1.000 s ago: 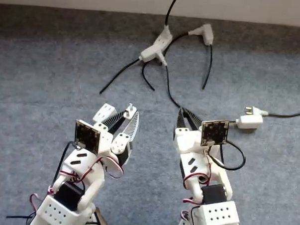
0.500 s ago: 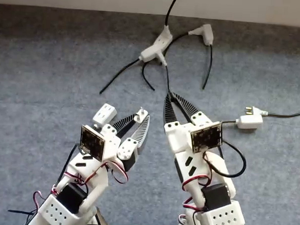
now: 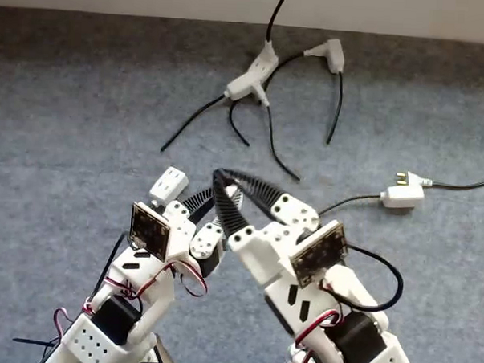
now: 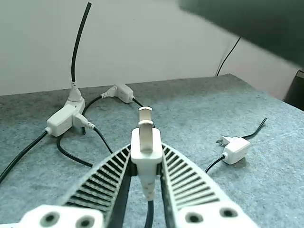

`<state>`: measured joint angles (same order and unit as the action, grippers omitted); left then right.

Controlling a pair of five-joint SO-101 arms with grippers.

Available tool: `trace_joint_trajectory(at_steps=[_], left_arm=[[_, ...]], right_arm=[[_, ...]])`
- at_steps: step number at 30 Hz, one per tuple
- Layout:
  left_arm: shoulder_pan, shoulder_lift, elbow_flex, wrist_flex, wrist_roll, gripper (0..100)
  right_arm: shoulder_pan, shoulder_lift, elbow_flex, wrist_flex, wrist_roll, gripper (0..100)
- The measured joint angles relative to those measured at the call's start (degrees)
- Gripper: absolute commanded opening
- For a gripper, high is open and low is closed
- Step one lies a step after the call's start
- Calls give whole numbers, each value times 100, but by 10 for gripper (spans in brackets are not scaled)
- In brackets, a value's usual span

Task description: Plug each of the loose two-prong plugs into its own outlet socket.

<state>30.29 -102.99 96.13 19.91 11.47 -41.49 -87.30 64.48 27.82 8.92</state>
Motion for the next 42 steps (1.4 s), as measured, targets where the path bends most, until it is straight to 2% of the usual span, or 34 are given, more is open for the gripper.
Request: trace_joint_trajectory(at_steps=[5,12,18,23,29,35,42], left_arm=[[0,0,0,0,0,5],[26,9,0,0,0,5],[53,9,0,0,0,5],[413,9,9,0,0,5],[923,9,-26,-18,-1064,5],[1090,9,-35,-26,-1213,5],[1020,9,-53,-26,-1222,5]], right_arm=[[-290,-9,440,-167,0,8],[-316,-53,1477,-1152,0,8],[35,-44,1582,-1284,9,8],[290,413,1433,-1275,9,8],[360,1354,316,-149,-149,8],[800,2295,-607,615,-255,8],[1371,2778,-897,712,-273,8]])
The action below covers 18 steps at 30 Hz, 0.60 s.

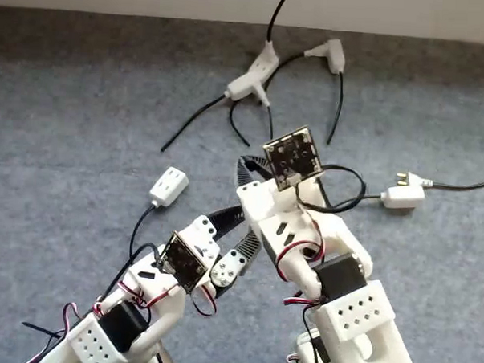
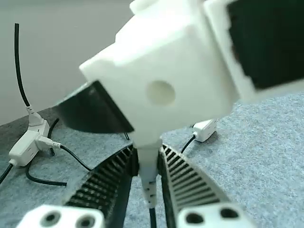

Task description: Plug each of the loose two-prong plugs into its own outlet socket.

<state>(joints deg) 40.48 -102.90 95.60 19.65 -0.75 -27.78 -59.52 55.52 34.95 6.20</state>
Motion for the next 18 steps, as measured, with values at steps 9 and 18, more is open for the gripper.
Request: trace_joint_trajectory(at_steps=[9,18], left_arm=[[-659,-9,-211,-9,791,5],[-651,-9,-35,-9,862,5]], right_arm=[[686,-176,677,-818,0,8],[730,-176,158,-853,0,8]])
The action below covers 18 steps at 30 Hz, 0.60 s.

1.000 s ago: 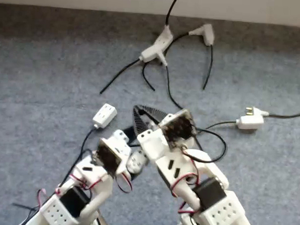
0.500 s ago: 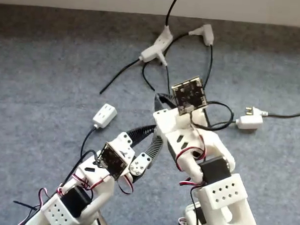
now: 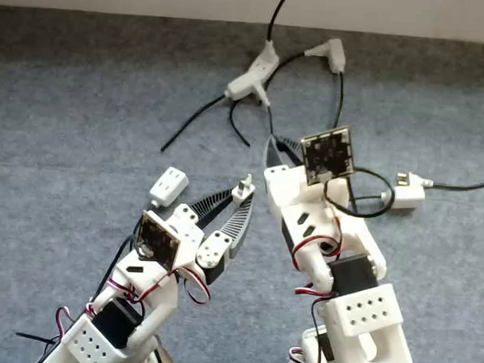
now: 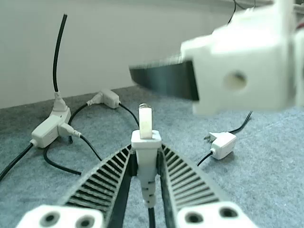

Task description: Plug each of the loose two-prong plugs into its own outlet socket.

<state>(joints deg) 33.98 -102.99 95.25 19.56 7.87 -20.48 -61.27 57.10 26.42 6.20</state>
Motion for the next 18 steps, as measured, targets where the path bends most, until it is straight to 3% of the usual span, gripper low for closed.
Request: trace_joint_trajectory(at_steps=[4,10,18], left_arm=[[9,0,35,0,0,5],[132,0,35,-97,9,5],[176,0,35,-97,9,5]], right_arm=[[-141,0,-1160,809,0,8],[-1301,-9,-1934,1916,0,8],[-1415,-9,-791,1090,0,8]])
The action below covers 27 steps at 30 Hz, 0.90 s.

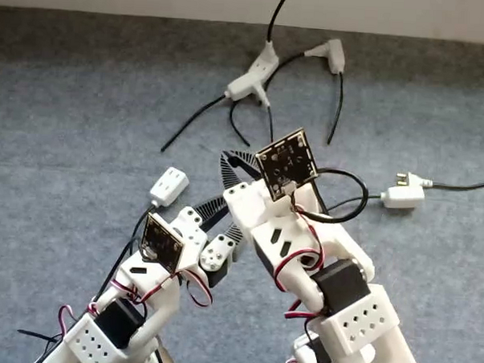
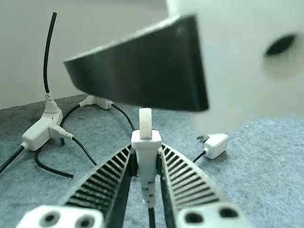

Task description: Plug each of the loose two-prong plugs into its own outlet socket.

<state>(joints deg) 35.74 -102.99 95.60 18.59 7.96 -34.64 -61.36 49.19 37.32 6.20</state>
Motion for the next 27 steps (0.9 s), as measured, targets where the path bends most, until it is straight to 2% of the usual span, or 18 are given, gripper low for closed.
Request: trace_joint_trajectory(at_steps=[8,17,27], left_arm=[[18,9,-53,0,18,5],[26,26,-62,26,18,5],[88,35,-220,651,26,5]], right_arm=[[343,-9,782,-686,352,8],[501,-70,1407,-1213,360,8],[519,-79,1899,-1459,360,8]])
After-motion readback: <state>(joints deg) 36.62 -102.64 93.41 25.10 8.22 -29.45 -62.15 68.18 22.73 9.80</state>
